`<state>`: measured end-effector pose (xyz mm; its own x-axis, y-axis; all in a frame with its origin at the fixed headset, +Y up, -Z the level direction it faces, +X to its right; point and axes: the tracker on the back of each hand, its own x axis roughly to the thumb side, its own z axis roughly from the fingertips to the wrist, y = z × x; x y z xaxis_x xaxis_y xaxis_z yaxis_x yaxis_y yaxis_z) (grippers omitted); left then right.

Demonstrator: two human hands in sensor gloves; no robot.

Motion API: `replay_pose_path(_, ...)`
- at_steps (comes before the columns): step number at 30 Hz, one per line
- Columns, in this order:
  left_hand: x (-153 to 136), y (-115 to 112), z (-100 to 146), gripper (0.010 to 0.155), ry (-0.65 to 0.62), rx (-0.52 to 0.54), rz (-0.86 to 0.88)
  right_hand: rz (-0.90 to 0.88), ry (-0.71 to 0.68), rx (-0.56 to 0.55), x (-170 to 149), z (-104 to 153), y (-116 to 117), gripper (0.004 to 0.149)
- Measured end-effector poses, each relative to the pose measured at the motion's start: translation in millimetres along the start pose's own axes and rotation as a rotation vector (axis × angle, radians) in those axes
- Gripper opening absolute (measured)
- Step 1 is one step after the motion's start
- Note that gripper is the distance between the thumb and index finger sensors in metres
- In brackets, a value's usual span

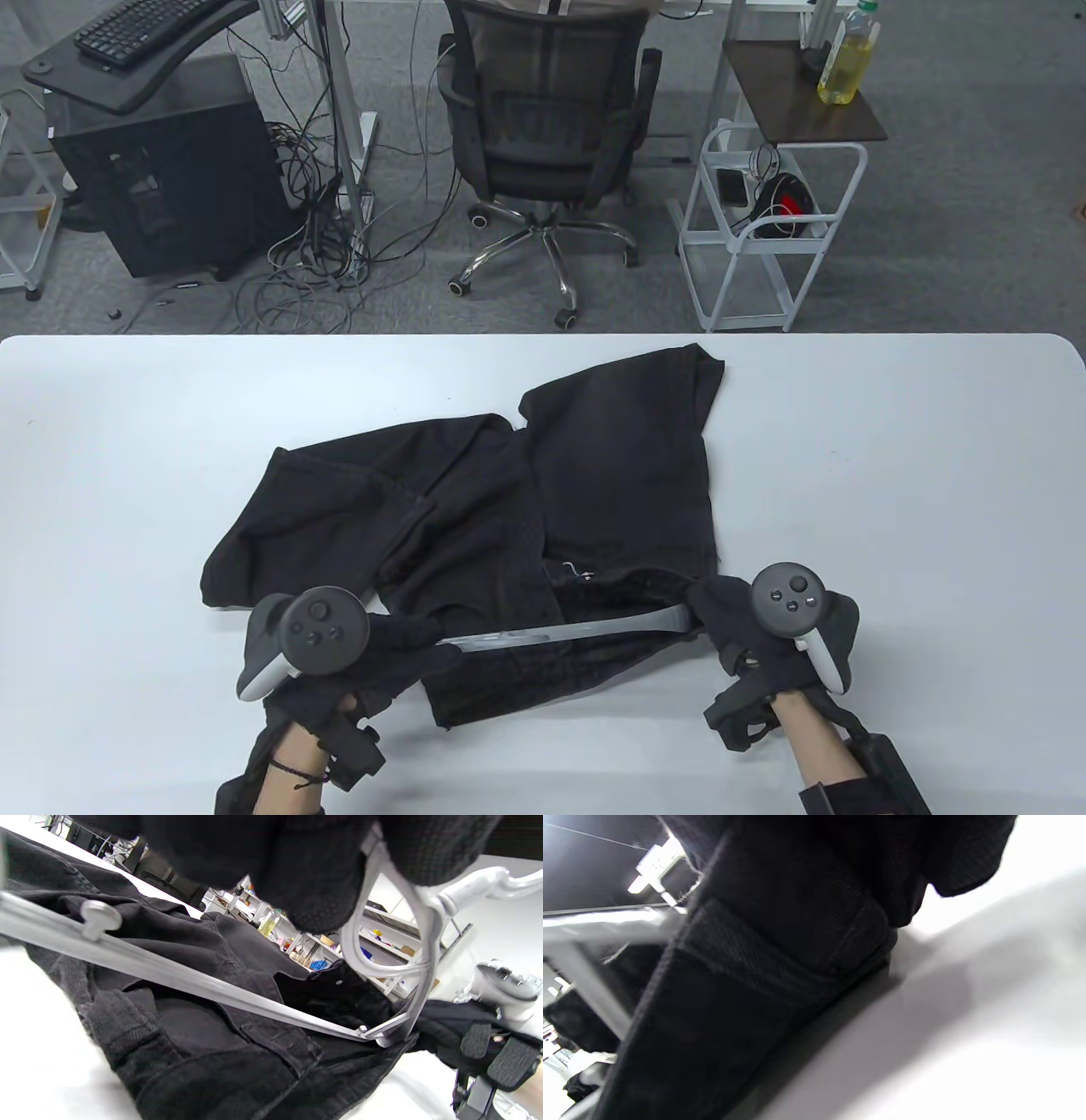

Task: Hang trousers on hanger

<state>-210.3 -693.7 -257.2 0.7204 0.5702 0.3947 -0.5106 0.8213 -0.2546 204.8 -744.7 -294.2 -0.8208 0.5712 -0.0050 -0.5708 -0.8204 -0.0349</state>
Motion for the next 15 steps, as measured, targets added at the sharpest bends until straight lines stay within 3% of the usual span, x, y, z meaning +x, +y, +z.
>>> replay_pose_path(7, 12, -19, -10, 0.053, -0.013, -0.046, -0.008, 0.132, -0.194, -0.136, 38, 22, -9, 0.045)
replay_pose_path(15, 32, -38, -14, 0.053, -0.015, -0.008, -0.112, 0.075, -0.330, -0.136, 65, 47, -12, 0.045)
